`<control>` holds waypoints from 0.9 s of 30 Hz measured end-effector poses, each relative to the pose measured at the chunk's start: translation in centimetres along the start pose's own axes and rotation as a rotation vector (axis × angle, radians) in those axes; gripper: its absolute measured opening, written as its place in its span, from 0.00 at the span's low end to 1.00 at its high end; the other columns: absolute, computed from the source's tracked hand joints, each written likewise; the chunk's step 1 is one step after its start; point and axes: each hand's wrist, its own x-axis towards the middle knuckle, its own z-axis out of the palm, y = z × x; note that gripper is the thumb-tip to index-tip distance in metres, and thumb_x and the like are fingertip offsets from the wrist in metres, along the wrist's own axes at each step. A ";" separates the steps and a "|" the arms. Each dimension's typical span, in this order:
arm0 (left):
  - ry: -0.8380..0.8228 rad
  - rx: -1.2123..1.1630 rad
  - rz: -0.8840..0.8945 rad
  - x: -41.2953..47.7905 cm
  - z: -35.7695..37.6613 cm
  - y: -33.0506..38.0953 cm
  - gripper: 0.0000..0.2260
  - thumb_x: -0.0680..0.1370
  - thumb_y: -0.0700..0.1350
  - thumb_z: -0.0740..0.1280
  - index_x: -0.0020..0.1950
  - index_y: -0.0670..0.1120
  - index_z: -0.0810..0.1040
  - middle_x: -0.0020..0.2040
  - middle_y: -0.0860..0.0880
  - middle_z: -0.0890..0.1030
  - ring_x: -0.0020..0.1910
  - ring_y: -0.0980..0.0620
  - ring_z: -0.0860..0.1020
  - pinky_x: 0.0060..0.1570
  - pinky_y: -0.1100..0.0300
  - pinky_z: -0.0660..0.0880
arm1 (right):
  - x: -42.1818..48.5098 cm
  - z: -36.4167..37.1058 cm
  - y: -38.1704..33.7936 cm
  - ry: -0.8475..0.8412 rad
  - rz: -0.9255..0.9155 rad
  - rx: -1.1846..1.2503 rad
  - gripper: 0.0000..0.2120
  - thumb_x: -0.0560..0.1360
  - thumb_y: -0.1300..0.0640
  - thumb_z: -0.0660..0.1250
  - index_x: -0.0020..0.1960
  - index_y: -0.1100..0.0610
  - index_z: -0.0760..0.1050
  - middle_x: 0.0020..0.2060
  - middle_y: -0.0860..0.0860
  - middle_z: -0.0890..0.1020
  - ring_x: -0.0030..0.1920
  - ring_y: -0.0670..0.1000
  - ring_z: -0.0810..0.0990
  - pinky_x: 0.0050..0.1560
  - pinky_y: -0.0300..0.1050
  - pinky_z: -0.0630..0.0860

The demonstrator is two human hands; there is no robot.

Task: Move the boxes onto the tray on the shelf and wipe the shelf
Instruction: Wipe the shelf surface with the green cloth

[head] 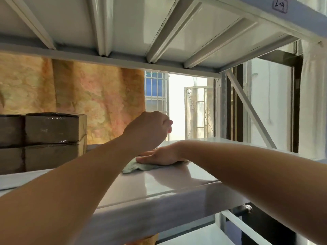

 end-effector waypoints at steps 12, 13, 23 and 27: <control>-0.120 0.183 0.038 2.3 0.4 1.7 0.10 0.77 0.40 0.59 0.46 0.50 0.79 0.37 0.59 0.75 0.39 0.58 0.77 0.35 0.67 0.70 | 4.9 -1.5 6.0 0.044 -0.061 -0.033 0.28 0.79 0.35 0.43 0.77 0.40 0.48 0.78 0.46 0.49 0.77 0.51 0.47 0.75 0.57 0.40; -0.128 0.206 0.053 2.7 0.9 2.1 0.10 0.77 0.41 0.59 0.46 0.49 0.79 0.36 0.60 0.74 0.37 0.60 0.74 0.34 0.68 0.68 | 4.9 -1.6 6.6 0.049 -0.054 -0.028 0.28 0.78 0.34 0.43 0.76 0.39 0.49 0.78 0.46 0.49 0.77 0.51 0.47 0.75 0.57 0.41; -0.195 0.208 0.071 6.1 5.4 3.4 0.09 0.77 0.42 0.61 0.48 0.46 0.81 0.41 0.56 0.76 0.45 0.55 0.75 0.45 0.63 0.71 | 2.2 -2.4 14.8 0.068 0.101 0.022 0.28 0.79 0.35 0.42 0.77 0.40 0.48 0.78 0.46 0.49 0.77 0.51 0.48 0.75 0.57 0.40; -0.175 0.161 0.063 6.4 6.0 2.8 0.09 0.78 0.43 0.62 0.47 0.46 0.82 0.36 0.59 0.75 0.38 0.60 0.74 0.35 0.73 0.64 | -0.1 -3.0 17.6 0.065 0.229 0.030 0.28 0.78 0.34 0.42 0.77 0.40 0.47 0.78 0.47 0.48 0.77 0.53 0.48 0.75 0.58 0.41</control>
